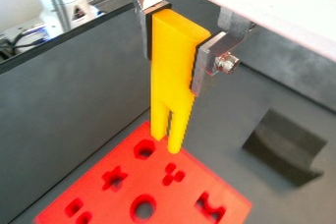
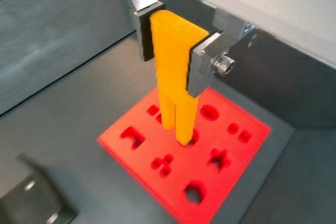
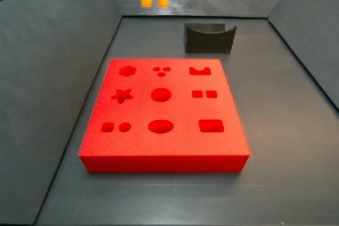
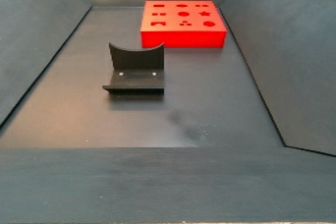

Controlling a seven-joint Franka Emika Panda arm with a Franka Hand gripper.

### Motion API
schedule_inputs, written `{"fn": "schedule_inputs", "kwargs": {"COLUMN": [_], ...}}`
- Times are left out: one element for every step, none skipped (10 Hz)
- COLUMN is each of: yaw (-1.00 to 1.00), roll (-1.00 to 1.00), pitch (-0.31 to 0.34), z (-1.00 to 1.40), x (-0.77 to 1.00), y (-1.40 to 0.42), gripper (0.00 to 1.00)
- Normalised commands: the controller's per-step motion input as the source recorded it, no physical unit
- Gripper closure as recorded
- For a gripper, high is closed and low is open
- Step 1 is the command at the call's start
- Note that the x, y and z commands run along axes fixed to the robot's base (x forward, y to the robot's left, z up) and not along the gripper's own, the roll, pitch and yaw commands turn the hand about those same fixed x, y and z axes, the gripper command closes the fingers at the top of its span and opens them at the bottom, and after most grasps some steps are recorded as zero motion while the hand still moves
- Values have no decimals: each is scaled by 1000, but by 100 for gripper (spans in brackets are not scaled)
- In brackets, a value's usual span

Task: Pick up the square-circle object. Move up. Move to above the board. Insert the square-circle object.
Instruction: Move to above the board, then insert the square-circle object.

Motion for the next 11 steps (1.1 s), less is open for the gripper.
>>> {"fn": "schedule_inputs", "kwargs": {"yaw": [4,3,4,0,0,0,137,331,400,423,449], "roll": [19,26,53,0,-7,-13,59,324,340,327,284], "pitch": [137,127,114,19,0,0,-124,-190,-177,-211,-250], "z": [78,58,35,0,0,-3,-220,-500,-591,-549,-517], "x": [165,148,99,0,0,0,-371,-554,-451,-374,-297], "y": [-727,-550,-241,0,3,0,-177,-549,-569,-563,-583], "gripper": [100,100,100,100,100,100,100,100,100,100,100]}}
